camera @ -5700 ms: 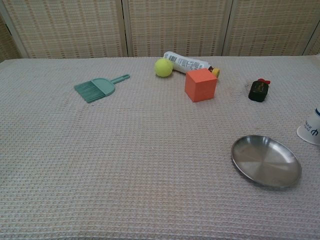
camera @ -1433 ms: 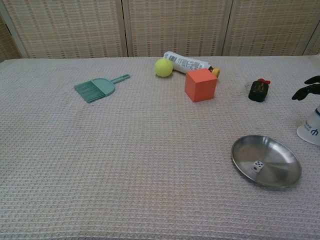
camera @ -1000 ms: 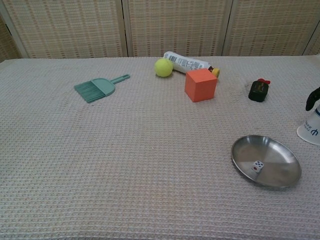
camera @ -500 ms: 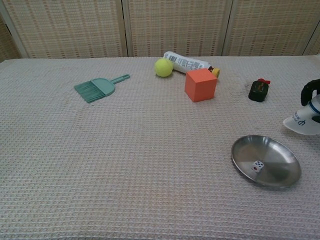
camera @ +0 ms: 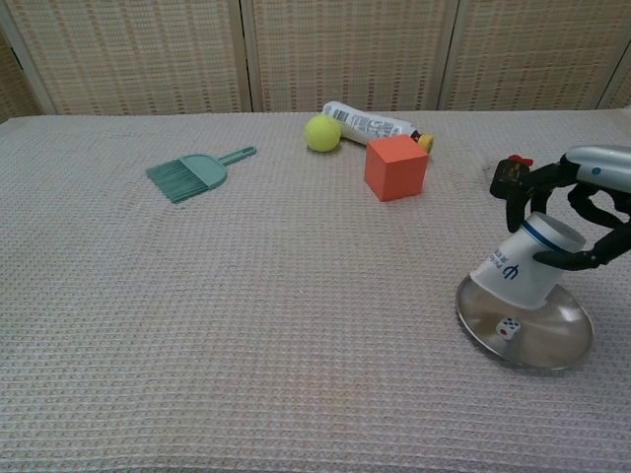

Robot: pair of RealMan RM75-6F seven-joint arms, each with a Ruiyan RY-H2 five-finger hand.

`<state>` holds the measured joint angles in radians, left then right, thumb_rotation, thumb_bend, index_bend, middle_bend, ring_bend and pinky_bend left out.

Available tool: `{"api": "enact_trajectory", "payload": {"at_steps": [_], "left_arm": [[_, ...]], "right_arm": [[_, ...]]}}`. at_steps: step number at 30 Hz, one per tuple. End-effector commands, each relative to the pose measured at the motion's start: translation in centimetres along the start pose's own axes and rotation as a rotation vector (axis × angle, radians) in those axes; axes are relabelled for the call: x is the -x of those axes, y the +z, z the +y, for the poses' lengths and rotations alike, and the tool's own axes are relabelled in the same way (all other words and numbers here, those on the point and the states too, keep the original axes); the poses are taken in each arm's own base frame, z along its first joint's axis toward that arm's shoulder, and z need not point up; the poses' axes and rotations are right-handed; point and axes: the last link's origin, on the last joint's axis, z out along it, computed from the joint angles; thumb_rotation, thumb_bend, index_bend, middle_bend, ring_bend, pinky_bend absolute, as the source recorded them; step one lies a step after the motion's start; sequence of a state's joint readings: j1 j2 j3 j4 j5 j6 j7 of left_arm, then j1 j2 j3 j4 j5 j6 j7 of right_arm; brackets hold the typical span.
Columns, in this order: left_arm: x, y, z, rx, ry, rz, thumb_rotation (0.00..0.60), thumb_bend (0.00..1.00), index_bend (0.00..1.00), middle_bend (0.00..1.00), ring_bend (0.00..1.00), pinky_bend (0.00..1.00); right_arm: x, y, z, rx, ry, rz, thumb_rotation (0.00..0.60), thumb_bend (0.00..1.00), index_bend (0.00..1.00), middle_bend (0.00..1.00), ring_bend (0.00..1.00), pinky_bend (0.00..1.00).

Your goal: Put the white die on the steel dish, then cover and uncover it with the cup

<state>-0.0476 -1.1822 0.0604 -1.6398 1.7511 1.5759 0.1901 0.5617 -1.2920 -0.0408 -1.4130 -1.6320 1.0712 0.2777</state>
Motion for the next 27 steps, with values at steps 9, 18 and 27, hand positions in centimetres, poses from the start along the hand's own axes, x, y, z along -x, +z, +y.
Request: {"api": "enact_trajectory", "payload": {"at_steps": [9, 18, 27], "left_arm": [[-0.1, 0.0, -0.1, -0.006, -0.004, 0.003, 0.600, 0.36, 0.31, 0.44, 0.39, 0.53], [-0.3, 0.0, -0.1, -0.005, -0.008, 0.007, 0.600, 0.36, 0.31, 0.44, 0.39, 0.53], [-0.4, 0.0, -0.1, -0.005, -0.010, 0.009, 0.600, 0.36, 0.31, 0.44, 0.39, 0.53]], "right_arm": [[1.7, 0.9, -1.2, -0.023, -0.016, -0.078, 0.600, 0.33, 0.59, 0.52, 0.50, 0.81], [2.6, 1.7, -1.5, -0.035, -0.103, -0.104, 0.600, 0.33, 0.56, 0.52, 0.50, 0.80], [3.4, 2.5, -2.0, -0.058, -0.249, -0.044, 0.600, 0.33, 0.54, 0.52, 0.47, 0.78]]}}
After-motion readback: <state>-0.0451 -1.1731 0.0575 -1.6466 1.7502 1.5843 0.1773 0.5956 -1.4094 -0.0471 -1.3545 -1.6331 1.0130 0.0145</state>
